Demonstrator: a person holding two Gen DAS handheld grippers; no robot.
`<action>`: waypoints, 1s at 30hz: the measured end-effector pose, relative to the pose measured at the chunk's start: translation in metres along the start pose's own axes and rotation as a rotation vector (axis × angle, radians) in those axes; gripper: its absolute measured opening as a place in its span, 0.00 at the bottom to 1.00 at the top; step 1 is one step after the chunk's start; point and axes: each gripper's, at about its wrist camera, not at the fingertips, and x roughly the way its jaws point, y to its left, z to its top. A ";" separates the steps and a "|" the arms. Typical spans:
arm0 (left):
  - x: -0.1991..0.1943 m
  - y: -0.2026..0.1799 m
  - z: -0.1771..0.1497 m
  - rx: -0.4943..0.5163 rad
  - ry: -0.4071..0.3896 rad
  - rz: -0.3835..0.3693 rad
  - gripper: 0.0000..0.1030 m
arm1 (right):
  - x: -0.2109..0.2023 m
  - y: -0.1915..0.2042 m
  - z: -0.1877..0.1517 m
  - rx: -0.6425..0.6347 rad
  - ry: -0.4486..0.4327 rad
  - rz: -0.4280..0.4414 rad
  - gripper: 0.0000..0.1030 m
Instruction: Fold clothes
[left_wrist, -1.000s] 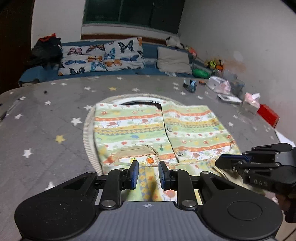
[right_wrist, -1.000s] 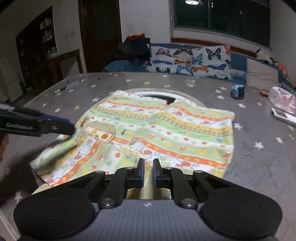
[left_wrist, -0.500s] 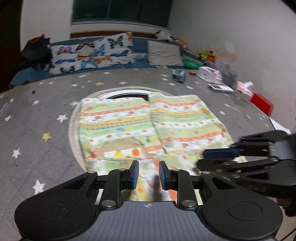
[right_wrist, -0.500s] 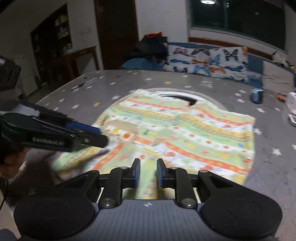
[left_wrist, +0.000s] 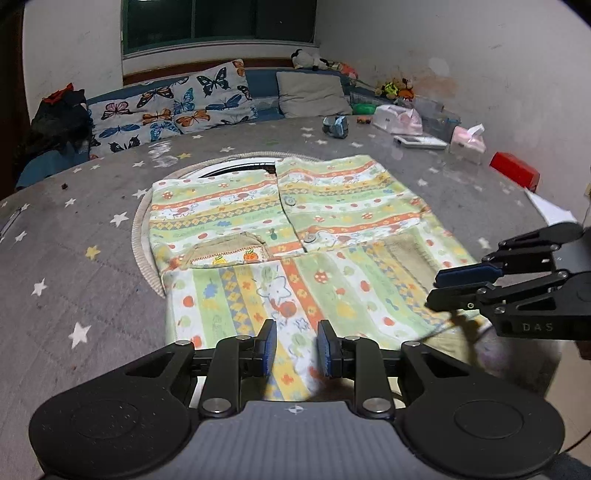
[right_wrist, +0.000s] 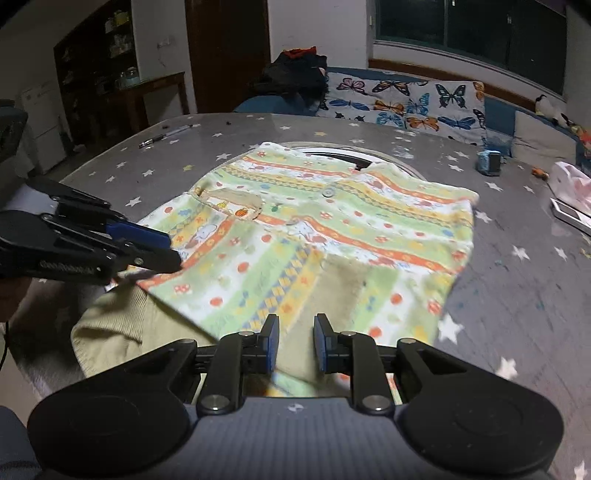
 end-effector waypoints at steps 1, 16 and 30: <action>-0.006 0.000 -0.001 -0.014 0.001 -0.001 0.34 | -0.004 -0.001 -0.002 0.010 -0.004 0.000 0.20; -0.029 -0.008 -0.023 -0.221 0.156 -0.126 0.38 | -0.043 0.004 -0.025 -0.103 0.000 -0.040 0.30; -0.026 -0.001 -0.005 -0.282 0.172 -0.268 0.10 | -0.048 0.030 -0.052 -0.302 0.016 -0.009 0.49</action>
